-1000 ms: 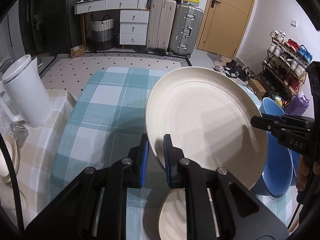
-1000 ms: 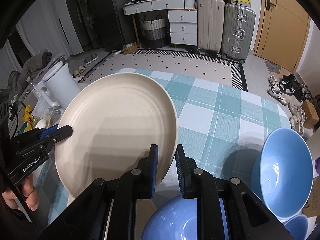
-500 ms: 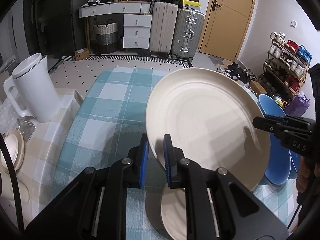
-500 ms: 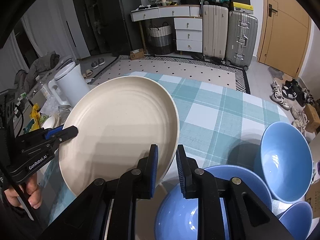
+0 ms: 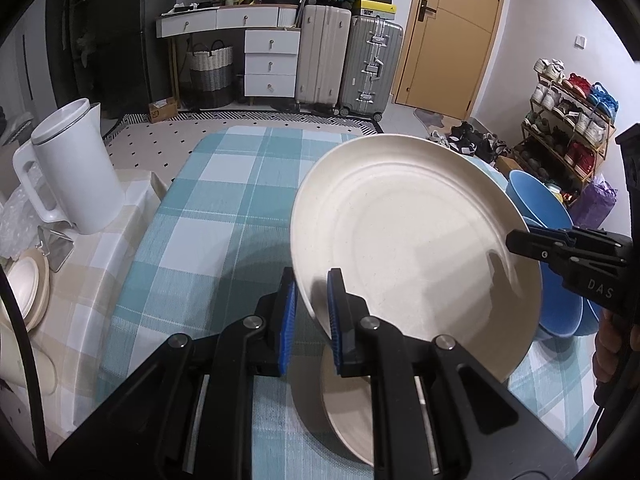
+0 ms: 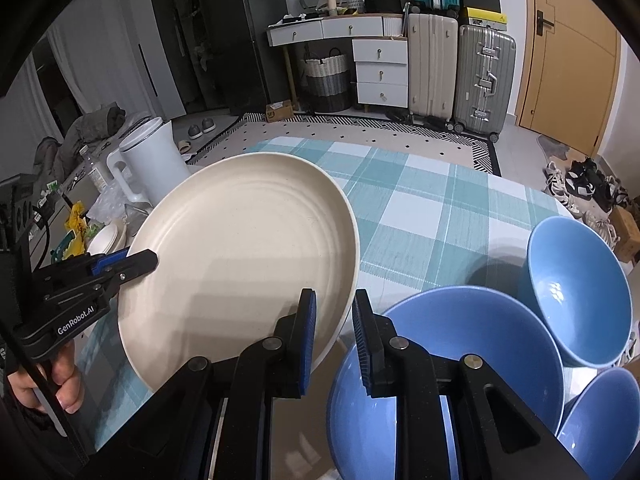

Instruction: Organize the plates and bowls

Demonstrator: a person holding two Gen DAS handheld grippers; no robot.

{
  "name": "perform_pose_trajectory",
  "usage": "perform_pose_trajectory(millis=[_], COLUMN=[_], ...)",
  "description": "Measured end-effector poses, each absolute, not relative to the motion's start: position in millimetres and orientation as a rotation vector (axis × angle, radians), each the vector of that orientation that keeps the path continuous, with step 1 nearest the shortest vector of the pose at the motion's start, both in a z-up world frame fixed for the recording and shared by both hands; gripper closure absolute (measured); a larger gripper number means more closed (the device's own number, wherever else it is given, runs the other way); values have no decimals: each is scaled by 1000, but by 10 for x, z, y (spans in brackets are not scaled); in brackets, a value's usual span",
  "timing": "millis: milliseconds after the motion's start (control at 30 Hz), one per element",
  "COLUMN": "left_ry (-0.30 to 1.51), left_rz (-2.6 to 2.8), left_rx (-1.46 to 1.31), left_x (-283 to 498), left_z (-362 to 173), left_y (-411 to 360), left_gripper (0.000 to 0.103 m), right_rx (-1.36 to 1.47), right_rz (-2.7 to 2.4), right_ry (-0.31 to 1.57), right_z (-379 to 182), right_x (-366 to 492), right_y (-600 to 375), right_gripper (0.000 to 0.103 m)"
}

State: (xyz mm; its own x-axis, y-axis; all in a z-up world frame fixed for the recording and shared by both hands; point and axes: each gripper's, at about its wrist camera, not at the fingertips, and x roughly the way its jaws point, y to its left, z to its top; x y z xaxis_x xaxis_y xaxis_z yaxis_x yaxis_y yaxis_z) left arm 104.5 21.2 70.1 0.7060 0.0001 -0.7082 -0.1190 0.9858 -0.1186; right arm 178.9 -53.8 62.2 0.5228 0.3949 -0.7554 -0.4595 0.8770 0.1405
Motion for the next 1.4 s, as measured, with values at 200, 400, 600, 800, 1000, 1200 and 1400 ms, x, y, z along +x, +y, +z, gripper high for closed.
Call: perform_pose_trajectory(millis=[200,400,600,800,1000,1200,1400], left_ry=[773,784,798,806,826,827,837], left_rz=[61,48,44,39,18,5,7], left_rx=[-150,-148,-137,-124,-123,-128,-122], left_x=[905,839,776,756,747,722,677], left_z=[683,615,519,451,359,323,287], left_y=[180,176,153,141,126,146,139], left_gripper=[92,92,92,92,91,91,90], right_rx=[-84,-72,-79,-71,-61,-69,-74], right_rz=[511,509,500,492,476,464,459], right_ry=[879,881,889,891,890,875,860], right_z=[573,500,413,391,354,360,385], right_x=[1671,1567,1481,1401,1326,1195,1091], right_y=[-538,-560,-554,-556,-592,-614,-609], right_gripper=[82,82,82,82,82,81,81])
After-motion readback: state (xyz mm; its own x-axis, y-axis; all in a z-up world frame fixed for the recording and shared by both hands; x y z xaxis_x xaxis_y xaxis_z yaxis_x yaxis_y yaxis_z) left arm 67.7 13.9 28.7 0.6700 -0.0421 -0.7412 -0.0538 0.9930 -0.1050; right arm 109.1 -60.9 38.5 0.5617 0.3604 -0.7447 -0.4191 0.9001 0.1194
